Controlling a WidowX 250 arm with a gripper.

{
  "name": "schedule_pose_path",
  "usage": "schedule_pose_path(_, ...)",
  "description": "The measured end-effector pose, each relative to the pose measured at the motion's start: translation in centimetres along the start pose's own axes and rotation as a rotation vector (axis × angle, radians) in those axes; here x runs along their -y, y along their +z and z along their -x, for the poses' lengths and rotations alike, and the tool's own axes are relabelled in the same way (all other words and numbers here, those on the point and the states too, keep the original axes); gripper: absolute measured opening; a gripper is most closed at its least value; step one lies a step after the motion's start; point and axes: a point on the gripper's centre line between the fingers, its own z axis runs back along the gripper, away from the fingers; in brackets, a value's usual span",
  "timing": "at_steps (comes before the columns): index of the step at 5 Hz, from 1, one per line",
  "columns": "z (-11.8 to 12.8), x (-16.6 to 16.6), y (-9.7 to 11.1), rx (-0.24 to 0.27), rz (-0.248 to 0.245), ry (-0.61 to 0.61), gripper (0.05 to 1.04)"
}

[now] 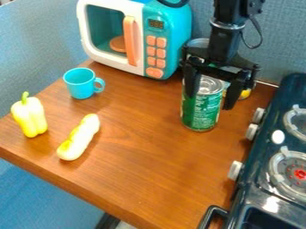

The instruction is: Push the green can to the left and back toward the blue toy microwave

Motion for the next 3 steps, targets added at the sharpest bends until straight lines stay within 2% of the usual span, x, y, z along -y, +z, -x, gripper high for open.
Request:
schedule_pose_path(1, 0.2, 0.0, -1.7, -0.051, -0.015, -0.003, 1.001)
schedule_pose_path(3, -1.5, 2.4, -0.9, -0.078, -0.028, -0.065, 1.001)
